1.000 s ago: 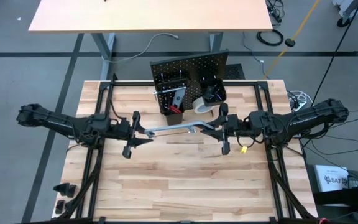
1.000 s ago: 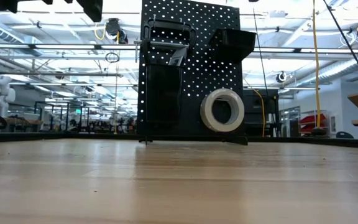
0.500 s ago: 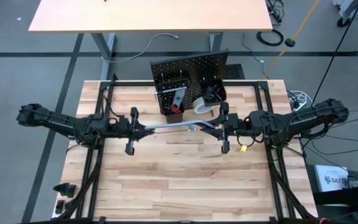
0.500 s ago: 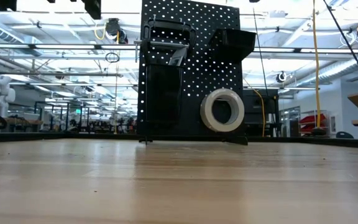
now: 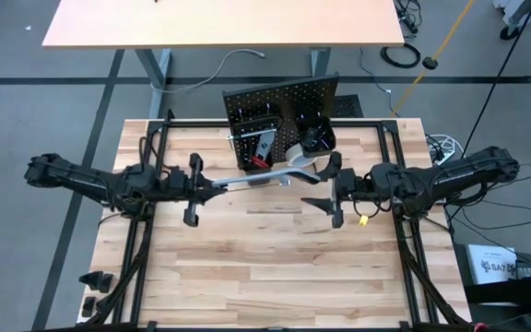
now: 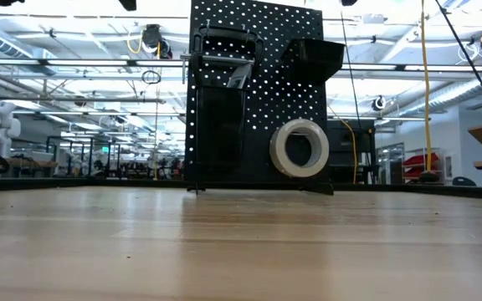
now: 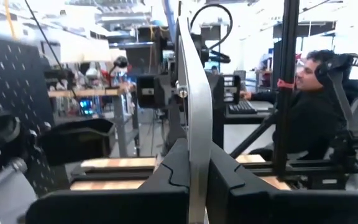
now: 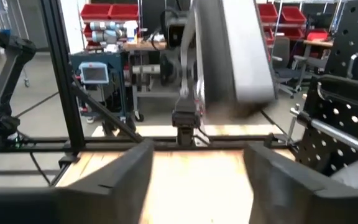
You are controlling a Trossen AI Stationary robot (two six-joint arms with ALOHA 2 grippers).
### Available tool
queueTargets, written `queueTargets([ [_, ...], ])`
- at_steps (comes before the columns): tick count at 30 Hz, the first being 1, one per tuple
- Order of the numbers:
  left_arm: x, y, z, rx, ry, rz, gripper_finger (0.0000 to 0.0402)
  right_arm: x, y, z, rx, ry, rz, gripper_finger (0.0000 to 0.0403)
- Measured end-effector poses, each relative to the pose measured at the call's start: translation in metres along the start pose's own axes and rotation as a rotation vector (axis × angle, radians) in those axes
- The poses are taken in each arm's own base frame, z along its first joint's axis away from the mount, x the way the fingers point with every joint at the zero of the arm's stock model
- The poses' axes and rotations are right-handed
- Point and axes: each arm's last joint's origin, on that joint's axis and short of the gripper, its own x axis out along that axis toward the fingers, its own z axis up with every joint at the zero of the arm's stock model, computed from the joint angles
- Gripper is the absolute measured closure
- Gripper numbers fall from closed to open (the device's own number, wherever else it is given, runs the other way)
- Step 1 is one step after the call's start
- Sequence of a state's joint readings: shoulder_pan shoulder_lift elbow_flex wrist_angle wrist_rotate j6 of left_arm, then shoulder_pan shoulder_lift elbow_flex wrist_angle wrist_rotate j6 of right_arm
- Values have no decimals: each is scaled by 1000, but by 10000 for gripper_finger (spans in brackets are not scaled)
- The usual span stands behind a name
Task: Hang tools onto peg board
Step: Hang the hacksaw on the pegboard
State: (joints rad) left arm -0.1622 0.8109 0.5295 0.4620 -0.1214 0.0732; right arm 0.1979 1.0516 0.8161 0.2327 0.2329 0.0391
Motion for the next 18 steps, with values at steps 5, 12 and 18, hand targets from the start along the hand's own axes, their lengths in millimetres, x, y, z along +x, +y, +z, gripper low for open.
queueTargets([
  [5,-4,12,16,41,87,102,389,-26,-6,8,41,40,-8,99],
  [12,-11,40,51,63,238,200,389,-63,-17,13,74,99,-93,86],
  [18,-12,61,75,77,251,235,389,-64,-19,2,63,136,-151,86],
])
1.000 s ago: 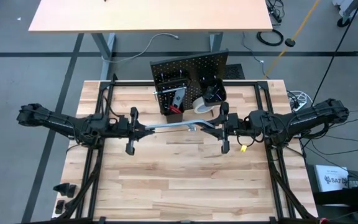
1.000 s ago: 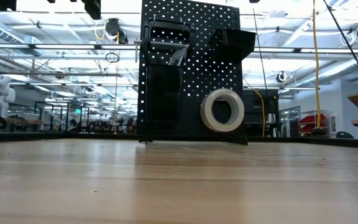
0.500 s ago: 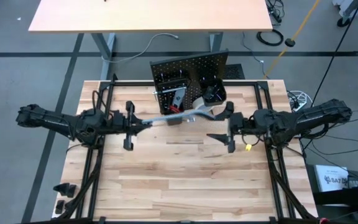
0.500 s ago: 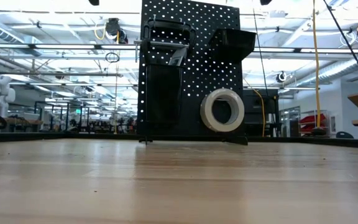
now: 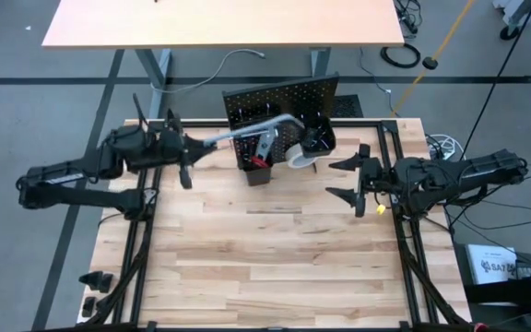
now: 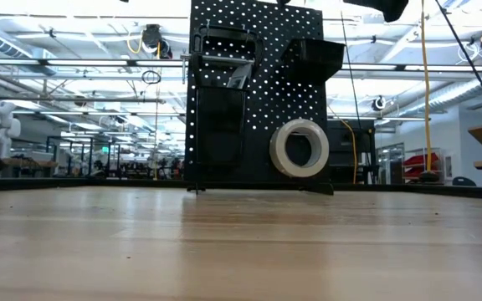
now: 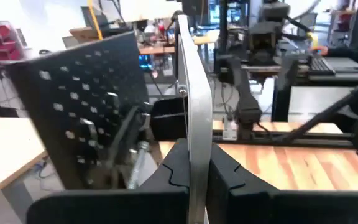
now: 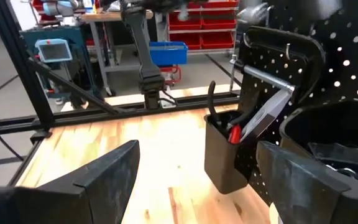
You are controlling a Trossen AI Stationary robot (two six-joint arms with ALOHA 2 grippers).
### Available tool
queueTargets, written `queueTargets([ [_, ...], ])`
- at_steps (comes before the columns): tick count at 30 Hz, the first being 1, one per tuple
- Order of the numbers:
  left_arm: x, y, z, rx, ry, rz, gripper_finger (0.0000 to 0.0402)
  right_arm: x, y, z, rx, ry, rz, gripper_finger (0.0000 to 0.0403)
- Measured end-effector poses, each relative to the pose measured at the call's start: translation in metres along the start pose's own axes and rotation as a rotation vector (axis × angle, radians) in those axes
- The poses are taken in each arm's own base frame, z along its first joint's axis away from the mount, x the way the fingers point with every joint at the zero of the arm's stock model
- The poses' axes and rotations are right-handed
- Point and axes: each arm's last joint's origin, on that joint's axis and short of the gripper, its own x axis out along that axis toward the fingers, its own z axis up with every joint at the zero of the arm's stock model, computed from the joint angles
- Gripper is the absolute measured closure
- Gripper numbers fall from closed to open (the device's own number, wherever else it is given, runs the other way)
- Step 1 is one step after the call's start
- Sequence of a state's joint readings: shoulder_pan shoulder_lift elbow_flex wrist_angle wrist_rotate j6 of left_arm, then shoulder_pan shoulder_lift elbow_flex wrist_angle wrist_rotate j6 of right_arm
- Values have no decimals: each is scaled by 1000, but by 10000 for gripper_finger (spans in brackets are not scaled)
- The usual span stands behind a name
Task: Hang tools onto peg board
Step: Hang the hacksaw on the pegboard
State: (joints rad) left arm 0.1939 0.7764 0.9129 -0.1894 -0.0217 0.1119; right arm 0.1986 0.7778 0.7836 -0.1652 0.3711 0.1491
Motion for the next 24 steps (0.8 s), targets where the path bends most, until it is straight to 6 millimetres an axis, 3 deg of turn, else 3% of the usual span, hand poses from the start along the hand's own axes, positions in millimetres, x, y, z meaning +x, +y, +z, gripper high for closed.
queueTargets([
  [7,28,19,-17,-48,100,-47,389,0,0,0,3,-3,1,85],
  [12,47,29,-21,-54,75,-73,389,1,0,0,17,0,4,85],
  [24,46,52,-23,-81,57,-14,389,1,0,-2,10,16,3,85],
])
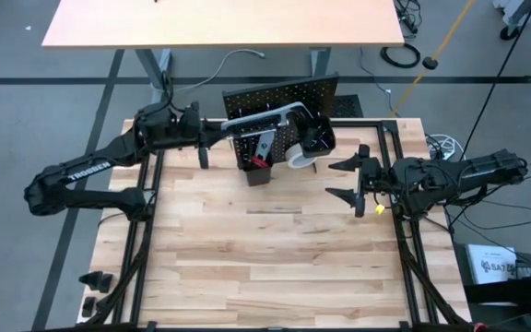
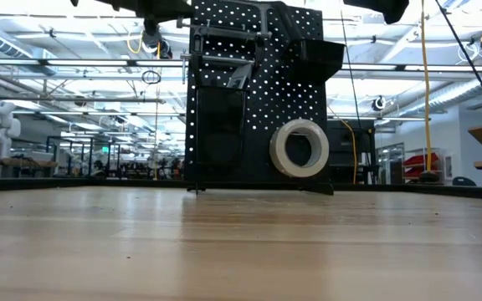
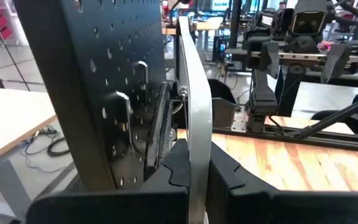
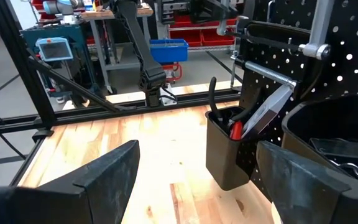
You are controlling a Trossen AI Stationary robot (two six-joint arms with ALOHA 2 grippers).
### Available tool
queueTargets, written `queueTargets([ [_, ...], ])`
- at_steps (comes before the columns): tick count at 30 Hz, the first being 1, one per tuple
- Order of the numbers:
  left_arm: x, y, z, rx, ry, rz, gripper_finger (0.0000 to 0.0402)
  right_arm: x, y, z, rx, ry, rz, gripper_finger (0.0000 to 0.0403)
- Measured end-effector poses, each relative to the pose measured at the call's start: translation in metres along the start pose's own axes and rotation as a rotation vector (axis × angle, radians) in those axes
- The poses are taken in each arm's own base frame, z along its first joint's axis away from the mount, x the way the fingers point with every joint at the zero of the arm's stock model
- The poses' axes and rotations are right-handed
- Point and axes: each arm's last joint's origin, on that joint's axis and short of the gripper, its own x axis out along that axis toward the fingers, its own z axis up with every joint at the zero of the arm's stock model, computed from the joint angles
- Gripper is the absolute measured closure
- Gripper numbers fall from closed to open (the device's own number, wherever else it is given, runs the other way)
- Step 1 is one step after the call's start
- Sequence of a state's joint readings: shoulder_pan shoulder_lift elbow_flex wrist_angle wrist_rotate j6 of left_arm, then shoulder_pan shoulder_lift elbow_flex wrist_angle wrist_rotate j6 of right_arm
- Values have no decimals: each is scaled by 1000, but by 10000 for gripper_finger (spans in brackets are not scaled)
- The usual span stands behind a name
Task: Hang tools onto peg board
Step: Hang the hacksaw on the pegboard
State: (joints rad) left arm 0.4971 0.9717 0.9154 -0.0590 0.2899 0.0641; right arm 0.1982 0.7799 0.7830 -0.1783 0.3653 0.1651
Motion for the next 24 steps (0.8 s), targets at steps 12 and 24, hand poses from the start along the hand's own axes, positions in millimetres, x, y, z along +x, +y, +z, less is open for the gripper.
queueTargets([
  [12,9,4,-7,-43,40,-5,389,0,0,0,0,0,0,85],
  [24,10,11,-12,-92,75,3,389,0,0,0,-1,0,5,85],
])
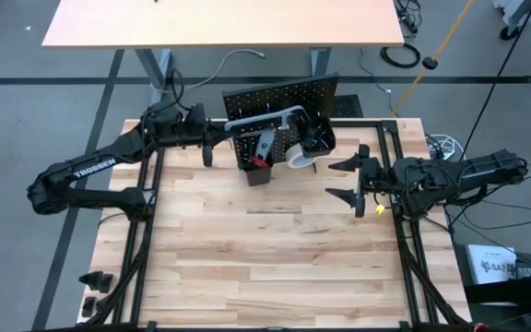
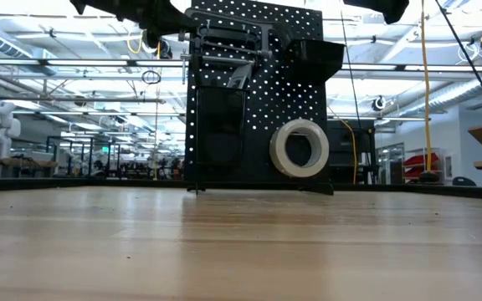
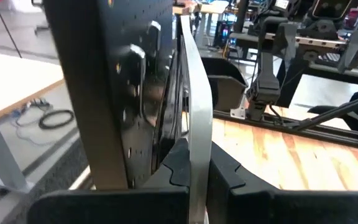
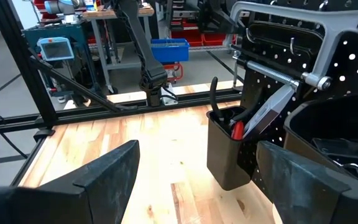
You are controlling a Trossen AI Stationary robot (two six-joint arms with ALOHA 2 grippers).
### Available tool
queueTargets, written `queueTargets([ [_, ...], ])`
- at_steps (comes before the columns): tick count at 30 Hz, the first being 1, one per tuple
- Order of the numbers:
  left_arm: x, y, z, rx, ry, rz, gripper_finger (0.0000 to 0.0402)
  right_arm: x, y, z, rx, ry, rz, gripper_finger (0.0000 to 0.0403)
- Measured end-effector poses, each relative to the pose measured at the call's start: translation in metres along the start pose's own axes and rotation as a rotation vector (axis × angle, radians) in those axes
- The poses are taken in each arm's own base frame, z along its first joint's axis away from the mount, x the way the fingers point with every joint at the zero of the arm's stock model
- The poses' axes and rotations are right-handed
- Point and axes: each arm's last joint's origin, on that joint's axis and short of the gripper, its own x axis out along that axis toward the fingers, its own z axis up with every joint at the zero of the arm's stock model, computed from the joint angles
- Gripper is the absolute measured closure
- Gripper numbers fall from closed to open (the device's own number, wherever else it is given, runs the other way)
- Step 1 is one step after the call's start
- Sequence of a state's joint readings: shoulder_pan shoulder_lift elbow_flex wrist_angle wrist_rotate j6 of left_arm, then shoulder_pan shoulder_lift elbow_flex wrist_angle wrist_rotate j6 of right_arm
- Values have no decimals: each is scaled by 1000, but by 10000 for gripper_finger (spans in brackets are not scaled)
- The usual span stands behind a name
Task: Hang tools onto peg board
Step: Hang the hacksaw on the pegboard
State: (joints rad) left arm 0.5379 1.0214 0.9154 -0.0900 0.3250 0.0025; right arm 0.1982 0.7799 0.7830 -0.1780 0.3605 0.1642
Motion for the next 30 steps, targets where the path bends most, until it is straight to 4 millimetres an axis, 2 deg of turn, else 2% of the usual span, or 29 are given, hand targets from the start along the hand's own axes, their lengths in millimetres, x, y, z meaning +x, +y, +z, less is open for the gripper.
queueTargets([
  [23,-1,4,-1,-51,7,-10,389,2,1,-1,-3,7,-2,85],
  [30,6,7,-8,-67,54,-19,389,2,1,-1,-1,7,-1,85],
])
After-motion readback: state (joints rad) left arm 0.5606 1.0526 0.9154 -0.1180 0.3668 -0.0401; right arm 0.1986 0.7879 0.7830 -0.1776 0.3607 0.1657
